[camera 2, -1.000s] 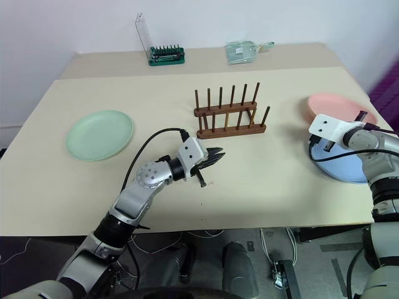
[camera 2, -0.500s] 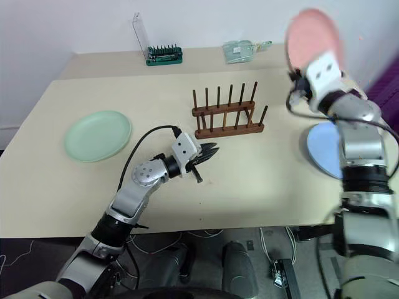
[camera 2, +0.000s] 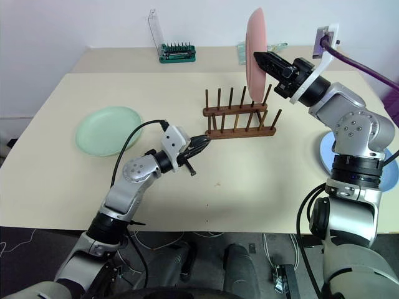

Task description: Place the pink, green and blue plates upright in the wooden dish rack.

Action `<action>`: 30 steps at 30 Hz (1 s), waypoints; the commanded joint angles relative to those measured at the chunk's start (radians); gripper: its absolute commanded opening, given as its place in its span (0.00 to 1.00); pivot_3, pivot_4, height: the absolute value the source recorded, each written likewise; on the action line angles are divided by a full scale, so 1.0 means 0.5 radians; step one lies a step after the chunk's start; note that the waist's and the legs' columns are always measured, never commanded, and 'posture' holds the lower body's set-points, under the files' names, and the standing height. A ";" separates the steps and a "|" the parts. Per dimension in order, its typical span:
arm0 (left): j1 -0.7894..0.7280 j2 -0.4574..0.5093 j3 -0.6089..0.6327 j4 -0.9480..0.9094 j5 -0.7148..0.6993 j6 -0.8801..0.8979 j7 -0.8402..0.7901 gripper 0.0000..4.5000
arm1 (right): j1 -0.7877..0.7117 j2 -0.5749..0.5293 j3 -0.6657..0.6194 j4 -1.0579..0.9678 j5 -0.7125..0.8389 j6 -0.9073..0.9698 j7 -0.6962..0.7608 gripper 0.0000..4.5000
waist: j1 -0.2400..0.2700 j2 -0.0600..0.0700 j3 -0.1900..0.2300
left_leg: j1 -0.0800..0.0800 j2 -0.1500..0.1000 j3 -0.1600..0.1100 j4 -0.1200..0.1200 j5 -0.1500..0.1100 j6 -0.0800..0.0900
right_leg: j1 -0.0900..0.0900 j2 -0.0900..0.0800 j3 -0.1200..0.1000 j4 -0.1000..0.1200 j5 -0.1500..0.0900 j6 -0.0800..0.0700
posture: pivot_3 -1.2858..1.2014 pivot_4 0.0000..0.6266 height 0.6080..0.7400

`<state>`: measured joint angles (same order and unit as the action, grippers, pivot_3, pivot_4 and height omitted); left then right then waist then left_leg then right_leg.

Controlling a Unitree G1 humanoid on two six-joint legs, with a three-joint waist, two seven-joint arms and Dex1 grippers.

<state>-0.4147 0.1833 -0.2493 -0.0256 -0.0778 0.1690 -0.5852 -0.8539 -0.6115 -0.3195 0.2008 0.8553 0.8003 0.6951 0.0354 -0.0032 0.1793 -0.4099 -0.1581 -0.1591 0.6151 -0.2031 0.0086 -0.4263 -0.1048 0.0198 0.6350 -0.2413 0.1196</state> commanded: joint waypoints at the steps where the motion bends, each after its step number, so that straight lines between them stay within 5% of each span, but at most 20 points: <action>1: 0.023 -0.008 0.010 -0.115 -0.034 -0.006 -0.002 0.11 | -0.036 -0.055 -0.079 -0.011 0.006 -0.037 0.048 0.01 | -0.002 0.000 0.000 | 0.000 0.000 0.000 0.000 0.000 0.000 | -0.001 0.000 0.000 0.000 0.000 0.000 | 0.52 0.24 1.00; 25: 0.051 0.030 -0.002 -0.176 -0.043 0.040 -0.039 0.11 | -0.016 -0.132 -0.119 0.508 -0.130 -0.014 0.284 0.01 | 0.002 0.000 0.000 | 0.000 0.001 0.003 0.001 0.000 0.000 | 0.001 0.001 0.001 -0.002 0.002 0.000 | 0.52 0.24 1.00; 30: 0.049 0.035 0.001 -0.180 -0.037 0.041 -0.035 0.11 | -0.004 -0.122 -0.126 0.571 -0.159 -0.050 0.323 0.45 | 0.001 0.000 0.000 | 0.000 0.002 0.003 0.001 0.000 0.000 | 0.001 0.001 0.001 -0.002 0.003 -0.001 | 0.52 0.24 1.00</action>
<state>-0.3878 0.1978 -0.2544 -0.0798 -0.0905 0.1919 -0.6045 -0.8421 -0.6721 -0.3660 0.4996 0.7757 0.7929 0.8433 0.0356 -0.0030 0.1793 -0.4099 -0.1573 -0.1574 0.6156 -0.2032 0.0087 -0.4260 -0.1041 0.0205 0.6338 -0.2398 0.1190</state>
